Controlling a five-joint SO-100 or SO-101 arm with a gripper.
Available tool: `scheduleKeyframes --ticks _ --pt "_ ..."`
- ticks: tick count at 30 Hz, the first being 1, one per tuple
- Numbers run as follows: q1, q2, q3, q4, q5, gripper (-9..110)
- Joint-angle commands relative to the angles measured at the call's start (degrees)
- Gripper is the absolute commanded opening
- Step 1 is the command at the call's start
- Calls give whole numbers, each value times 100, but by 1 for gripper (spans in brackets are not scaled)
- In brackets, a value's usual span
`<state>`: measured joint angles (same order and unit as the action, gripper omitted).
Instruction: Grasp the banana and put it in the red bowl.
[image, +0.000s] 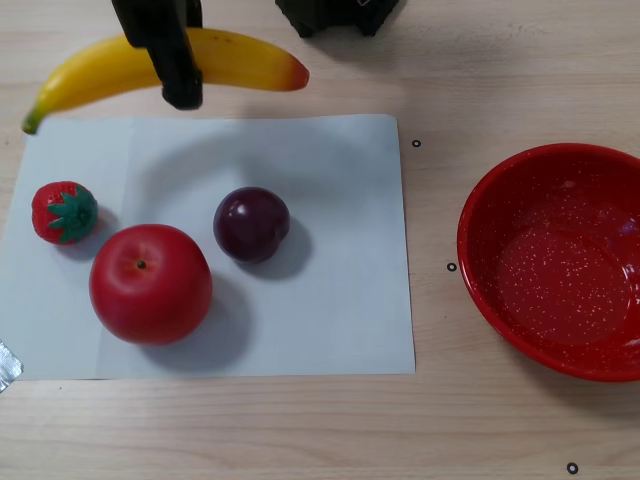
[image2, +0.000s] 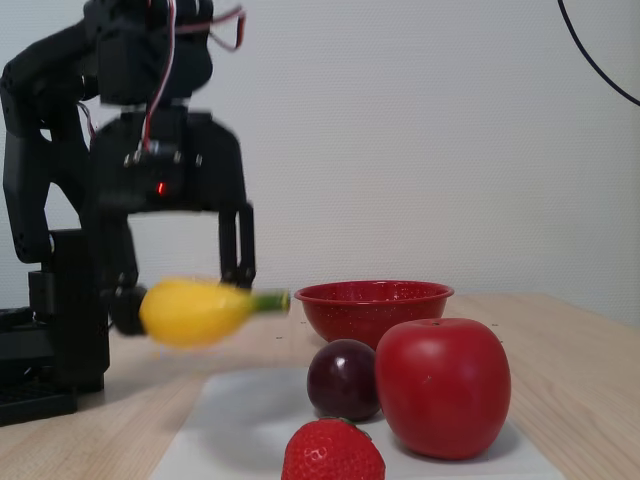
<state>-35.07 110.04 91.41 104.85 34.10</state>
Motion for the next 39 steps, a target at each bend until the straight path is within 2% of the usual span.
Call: scheduleKeyframes --ticks 1,8,17,28,39 --pt "141 202 -993 299 -167 0" --pt "554 79 -1890 431 -633 0" --pt "1063 97 -2250 431 -1046 0" --pt "2786 79 -2909 431 -2259 0" --pt "5080 -185 -3577 431 -3595 0"
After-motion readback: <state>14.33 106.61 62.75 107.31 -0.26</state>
